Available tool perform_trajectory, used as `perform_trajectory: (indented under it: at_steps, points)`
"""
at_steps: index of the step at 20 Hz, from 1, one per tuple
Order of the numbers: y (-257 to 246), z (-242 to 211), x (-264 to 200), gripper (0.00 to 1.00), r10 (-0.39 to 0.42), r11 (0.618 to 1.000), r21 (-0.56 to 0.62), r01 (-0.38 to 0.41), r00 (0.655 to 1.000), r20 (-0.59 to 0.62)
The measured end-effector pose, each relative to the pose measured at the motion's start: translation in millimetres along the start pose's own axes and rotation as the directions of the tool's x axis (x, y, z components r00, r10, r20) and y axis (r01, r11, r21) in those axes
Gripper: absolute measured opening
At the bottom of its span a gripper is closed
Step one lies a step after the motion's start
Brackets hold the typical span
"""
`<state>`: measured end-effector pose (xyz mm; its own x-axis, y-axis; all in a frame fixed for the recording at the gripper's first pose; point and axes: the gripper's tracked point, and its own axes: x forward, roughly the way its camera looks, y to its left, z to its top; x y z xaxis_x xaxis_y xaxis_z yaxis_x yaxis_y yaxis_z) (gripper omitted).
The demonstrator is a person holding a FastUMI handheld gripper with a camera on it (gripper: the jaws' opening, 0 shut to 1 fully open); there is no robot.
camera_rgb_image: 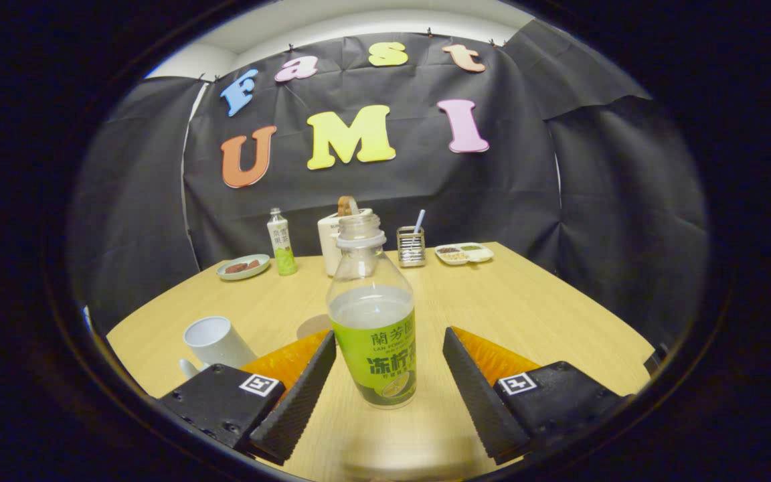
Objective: Take the bottle from table, then pour the juice into the cup, finally place the bottle on the coaster
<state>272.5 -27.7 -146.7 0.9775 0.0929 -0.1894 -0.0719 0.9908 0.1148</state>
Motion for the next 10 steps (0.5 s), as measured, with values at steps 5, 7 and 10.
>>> perform_trajectory:
  at_steps: [5,7,10]
  points:
    - [4.7,14.0,13.4,1.00,-0.002,1.000,-0.028,0.003,0.999,0.036]
    - [2.7,14.8,18.4,1.00,-0.022,0.998,-0.052,0.023,0.999,0.026]
    - [5.9,20.9,17.7,0.96,-0.016,0.998,-0.059,0.019,0.999,0.044]
